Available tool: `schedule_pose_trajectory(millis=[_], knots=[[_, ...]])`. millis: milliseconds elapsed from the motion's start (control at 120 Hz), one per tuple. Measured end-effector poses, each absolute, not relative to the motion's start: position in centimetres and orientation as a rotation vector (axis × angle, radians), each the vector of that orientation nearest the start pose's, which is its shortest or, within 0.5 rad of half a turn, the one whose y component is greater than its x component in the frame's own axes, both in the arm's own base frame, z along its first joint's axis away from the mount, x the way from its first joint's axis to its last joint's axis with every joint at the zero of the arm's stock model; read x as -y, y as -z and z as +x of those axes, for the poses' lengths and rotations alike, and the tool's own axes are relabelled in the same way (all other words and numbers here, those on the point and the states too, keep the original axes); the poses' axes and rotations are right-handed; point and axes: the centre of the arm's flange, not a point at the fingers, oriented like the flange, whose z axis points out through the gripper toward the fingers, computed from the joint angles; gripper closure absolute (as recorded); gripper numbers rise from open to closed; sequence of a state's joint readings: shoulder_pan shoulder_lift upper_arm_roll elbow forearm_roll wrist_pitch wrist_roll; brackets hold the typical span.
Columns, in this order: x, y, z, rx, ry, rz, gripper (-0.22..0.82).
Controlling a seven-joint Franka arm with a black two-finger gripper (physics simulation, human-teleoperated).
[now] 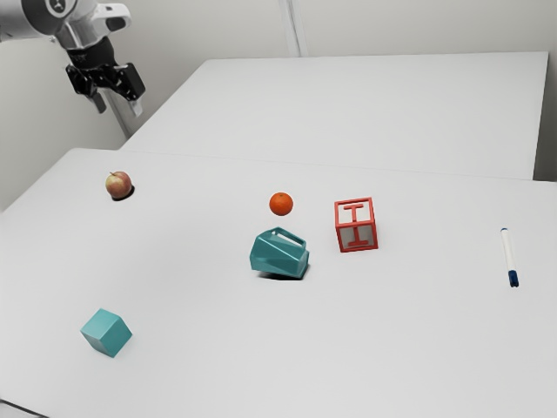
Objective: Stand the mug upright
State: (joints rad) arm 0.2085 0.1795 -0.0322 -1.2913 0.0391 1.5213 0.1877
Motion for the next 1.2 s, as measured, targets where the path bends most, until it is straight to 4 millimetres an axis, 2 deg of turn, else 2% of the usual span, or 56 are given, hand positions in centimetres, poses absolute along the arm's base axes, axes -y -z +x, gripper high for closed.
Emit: schedule_pose_trajectory(millis=[183, 233, 275, 333, 392, 433, 508, 583, 633, 767, 950, 1075, 1200], knots=[[-9.1, -66.2, 58.6, -0.064, 0.104, -3.164, 0.02], [-9.0, -65.7, 58.3, -0.061, 0.089, -3.205, 0.02], [-10.1, -63.8, 57.7, -0.017, 0.036, -3.273, 0.02], [-13.1, -60.2, 56.5, 0.093, -0.042, -3.381, 0.02], [-15.5, -54.4, 54.8, 0.218, -0.158, -3.505, 0.02], [-16.5, -49.8, 53.7, 0.312, -0.228, -3.597, 0.02], [-15.9, -42.8, 52.1, 0.455, -0.304, -3.757, 0.02], [-13.2, -38.3, 51.7, 0.526, -0.309, -3.885, 0.02], [-11.9, -36.9, 52.0, 0.54, -0.264, -3.938, 0.02], [-10.7, -33.1, 53.7, 0.622, -0.13, -4.021, 0.02], [-8.4, -28.2, 58.5, 0.638, 0.028, -4.076, 0.02], [-6.2, -26.3, 59.6, 0.614, 0.074, -4.109, 0.02], [-4.4, -26.5, 59.7, 0.528, 0.117, -4.136, 0.02]])
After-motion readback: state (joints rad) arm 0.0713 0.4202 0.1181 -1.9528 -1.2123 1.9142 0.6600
